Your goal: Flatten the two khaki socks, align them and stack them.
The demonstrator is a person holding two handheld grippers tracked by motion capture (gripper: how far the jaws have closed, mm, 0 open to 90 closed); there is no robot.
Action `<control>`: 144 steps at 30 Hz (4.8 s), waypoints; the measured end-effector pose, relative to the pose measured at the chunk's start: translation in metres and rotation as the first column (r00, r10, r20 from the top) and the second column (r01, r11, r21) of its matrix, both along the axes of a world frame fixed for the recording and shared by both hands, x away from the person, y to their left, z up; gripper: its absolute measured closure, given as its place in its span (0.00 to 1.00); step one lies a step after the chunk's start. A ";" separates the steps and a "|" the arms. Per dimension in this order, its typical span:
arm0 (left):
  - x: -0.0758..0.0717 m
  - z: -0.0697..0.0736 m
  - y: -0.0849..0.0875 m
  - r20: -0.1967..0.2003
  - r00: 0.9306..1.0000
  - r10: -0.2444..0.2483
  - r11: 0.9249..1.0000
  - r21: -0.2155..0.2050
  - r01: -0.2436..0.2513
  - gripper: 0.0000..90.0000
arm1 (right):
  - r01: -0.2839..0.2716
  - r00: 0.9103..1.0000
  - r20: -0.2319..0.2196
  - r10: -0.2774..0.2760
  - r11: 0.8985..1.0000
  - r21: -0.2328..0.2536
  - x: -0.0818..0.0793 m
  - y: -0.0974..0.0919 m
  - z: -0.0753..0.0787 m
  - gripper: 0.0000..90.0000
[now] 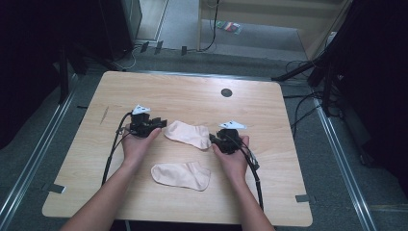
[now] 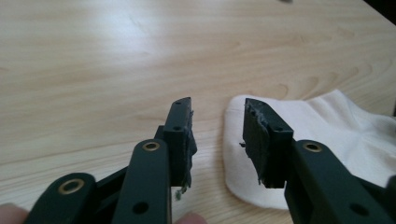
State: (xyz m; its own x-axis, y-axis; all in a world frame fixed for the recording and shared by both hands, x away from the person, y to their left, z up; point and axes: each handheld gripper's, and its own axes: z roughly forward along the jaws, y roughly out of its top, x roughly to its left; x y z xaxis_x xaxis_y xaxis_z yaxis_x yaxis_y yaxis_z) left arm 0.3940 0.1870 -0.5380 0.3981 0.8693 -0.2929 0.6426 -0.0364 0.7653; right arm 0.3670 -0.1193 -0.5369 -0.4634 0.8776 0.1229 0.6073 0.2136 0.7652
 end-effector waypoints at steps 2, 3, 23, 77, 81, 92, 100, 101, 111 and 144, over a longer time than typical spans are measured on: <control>0.004 -0.004 -0.006 -0.025 0.999 -0.024 1.000 0.005 0.024 0.69 | -0.015 1.000 -0.012 0.015 1.000 -0.003 0.000 0.004 -0.003 0.70; 0.005 -0.006 -0.009 -0.028 0.999 -0.025 1.000 0.005 0.025 0.71 | -0.019 1.000 -0.018 0.019 1.000 -0.008 0.000 0.005 -0.004 0.70; -0.042 0.003 0.011 0.010 0.998 -0.063 0.977 0.204 0.060 1.00 | -0.061 0.998 0.010 0.062 0.994 -0.094 -0.003 0.003 0.002 0.99; -0.057 -0.006 0.012 -0.054 0.998 -0.023 1.000 -0.001 0.023 0.71 | -0.030 1.000 -0.002 0.030 0.998 0.058 -0.007 0.000 -0.007 0.78; -0.060 -0.008 0.007 -0.031 0.999 -0.010 0.998 0.065 0.012 0.67 | -0.024 1.000 0.002 0.024 0.998 0.056 -0.005 0.004 -0.008 0.72; -0.064 -0.010 -0.001 -0.018 1.000 -0.003 0.989 0.150 0.006 0.77 | -0.049 0.999 0.014 0.049 0.998 -0.032 -0.004 0.017 -0.011 0.77; -0.066 -0.010 -0.003 -0.011 0.999 -0.043 0.987 0.152 0.045 1.00 | -0.059 0.998 0.011 0.059 0.998 -0.028 -0.008 0.019 -0.011 0.95; -0.066 -0.010 -0.003 -0.011 0.999 -0.043 0.987 0.152 0.045 1.00 | -0.059 0.998 0.011 0.059 0.998 -0.028 -0.008 0.019 -0.011 0.95; -0.076 0.014 0.003 0.058 0.996 -0.066 0.992 0.109 0.059 1.00 | -0.062 0.997 0.048 0.061 0.998 0.021 -0.020 0.015 0.014 0.96; -0.133 0.033 0.011 0.073 0.986 -0.150 0.986 0.084 0.143 1.00 | -0.092 0.995 0.049 0.088 0.992 0.085 -0.081 0.007 0.040 0.96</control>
State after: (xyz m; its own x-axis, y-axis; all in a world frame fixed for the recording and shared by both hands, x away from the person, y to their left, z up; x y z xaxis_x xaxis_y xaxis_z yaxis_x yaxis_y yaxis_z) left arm 0.2613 0.1979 -0.5047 0.5421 0.8187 -0.1893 0.5636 -0.1871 0.8046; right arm 0.2861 -0.1127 -0.4964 -0.5470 0.8188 0.1740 0.5531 0.1975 0.8094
